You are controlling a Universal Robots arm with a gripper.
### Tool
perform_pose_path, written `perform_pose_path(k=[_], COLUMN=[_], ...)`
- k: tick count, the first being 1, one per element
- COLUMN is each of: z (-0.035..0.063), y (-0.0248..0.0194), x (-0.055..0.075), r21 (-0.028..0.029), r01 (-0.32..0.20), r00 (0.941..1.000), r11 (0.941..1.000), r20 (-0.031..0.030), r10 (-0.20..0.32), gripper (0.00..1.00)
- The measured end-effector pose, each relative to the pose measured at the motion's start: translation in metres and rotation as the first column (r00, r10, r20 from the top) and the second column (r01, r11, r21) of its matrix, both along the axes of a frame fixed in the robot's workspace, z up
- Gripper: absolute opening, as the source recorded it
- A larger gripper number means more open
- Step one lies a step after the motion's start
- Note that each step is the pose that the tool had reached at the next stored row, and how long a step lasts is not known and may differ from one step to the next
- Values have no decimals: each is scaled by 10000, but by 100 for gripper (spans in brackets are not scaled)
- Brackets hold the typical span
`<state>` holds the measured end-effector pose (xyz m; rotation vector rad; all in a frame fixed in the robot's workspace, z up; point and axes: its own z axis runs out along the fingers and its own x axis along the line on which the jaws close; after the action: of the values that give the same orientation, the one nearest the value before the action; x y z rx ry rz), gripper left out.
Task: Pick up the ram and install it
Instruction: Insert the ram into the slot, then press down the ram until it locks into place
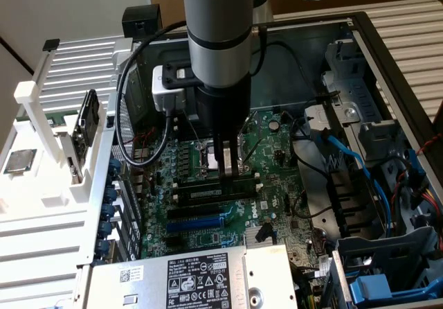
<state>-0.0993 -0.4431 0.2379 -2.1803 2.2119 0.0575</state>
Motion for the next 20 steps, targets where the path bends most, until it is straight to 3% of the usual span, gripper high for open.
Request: perform_pose_path(k=[6,20], z=[101,105], y=[0,0], x=[-23,-34], r21=[5,19], r01=[0,0], r00=[10000,10000], r11=[10000,10000], r20=[6,7], r10=[0,0], gripper=[20,20])
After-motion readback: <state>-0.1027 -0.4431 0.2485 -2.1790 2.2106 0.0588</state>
